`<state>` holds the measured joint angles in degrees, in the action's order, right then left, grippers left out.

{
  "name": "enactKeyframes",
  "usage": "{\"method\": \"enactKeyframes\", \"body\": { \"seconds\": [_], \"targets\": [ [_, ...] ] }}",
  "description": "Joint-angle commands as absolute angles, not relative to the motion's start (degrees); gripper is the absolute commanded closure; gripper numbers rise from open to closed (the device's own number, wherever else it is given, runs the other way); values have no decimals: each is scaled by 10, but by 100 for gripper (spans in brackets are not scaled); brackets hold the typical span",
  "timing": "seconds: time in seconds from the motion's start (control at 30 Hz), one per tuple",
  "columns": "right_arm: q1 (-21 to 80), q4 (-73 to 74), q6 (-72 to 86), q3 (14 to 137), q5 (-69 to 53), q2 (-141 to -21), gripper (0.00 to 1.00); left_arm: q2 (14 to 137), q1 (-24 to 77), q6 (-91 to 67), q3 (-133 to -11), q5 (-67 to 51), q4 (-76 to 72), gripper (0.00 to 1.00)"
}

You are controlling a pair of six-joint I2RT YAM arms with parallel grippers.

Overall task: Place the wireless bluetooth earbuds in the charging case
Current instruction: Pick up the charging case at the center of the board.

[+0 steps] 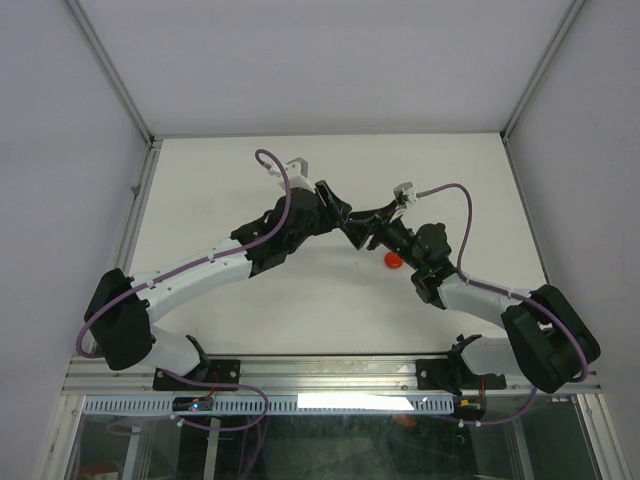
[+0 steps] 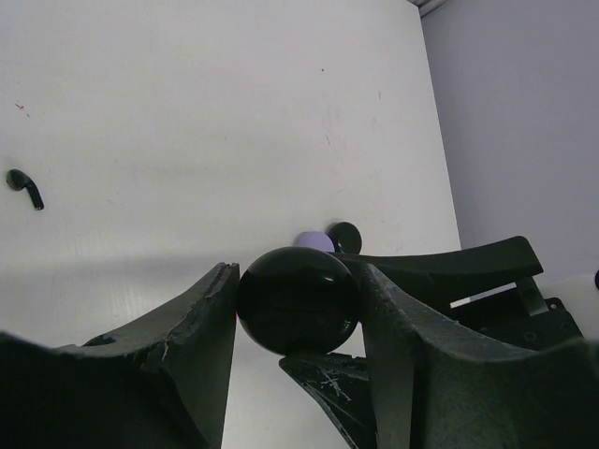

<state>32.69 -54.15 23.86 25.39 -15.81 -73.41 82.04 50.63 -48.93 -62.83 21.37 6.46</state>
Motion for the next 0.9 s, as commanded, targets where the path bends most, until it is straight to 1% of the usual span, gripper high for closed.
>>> {"method": "enactKeyframes", "body": {
  "seconds": [0.0,0.2,0.47,0.7,0.87],
  "targets": [
    [331,-600,246,272,-154,-743,45,805,525,-488,-629,238,18,56],
    [331,-610,259,279,-158,-749,51,809,538,-480,-624,253,18,55],
    [330,-616,269,283,-170,-751,67,806,560,-430,-620,300,14,54],
    [329,-640,285,277,-157,-754,67,800,580,-419,-601,308,-7,54],
    [327,-713,295,260,-148,-780,67,789,581,-437,-594,294,-15,54]
  ]
}}
